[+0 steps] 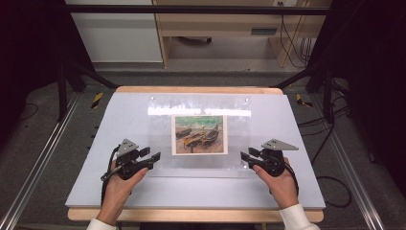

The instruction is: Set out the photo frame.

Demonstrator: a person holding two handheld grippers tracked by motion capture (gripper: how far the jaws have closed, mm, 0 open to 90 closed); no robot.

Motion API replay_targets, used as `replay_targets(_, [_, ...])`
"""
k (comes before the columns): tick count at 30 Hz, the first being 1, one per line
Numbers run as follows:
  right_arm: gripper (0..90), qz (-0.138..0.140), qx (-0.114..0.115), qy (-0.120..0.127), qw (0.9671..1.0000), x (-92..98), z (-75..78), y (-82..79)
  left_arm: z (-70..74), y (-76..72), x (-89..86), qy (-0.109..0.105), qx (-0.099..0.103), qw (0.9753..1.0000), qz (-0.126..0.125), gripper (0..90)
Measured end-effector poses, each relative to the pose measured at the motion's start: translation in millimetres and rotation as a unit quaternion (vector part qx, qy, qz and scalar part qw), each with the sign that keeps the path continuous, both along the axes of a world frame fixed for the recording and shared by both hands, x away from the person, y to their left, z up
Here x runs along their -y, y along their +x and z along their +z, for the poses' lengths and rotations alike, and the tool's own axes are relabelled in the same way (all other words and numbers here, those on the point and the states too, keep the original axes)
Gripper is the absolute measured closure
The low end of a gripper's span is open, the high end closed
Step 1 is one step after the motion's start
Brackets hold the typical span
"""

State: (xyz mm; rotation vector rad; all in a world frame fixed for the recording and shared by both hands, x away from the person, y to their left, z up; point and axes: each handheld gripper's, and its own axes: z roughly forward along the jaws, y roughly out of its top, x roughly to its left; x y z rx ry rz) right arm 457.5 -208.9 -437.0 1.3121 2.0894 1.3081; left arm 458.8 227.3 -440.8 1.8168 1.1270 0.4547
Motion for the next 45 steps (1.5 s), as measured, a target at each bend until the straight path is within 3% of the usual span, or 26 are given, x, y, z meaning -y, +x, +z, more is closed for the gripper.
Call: replay_targets(45, [69.6,-0.005,0.005,-0.015,0.9999,0.6,-4.1,-24.2,-1.3,-20.6,0.3,0.015,-0.006,0.9998,0.006,55.6])
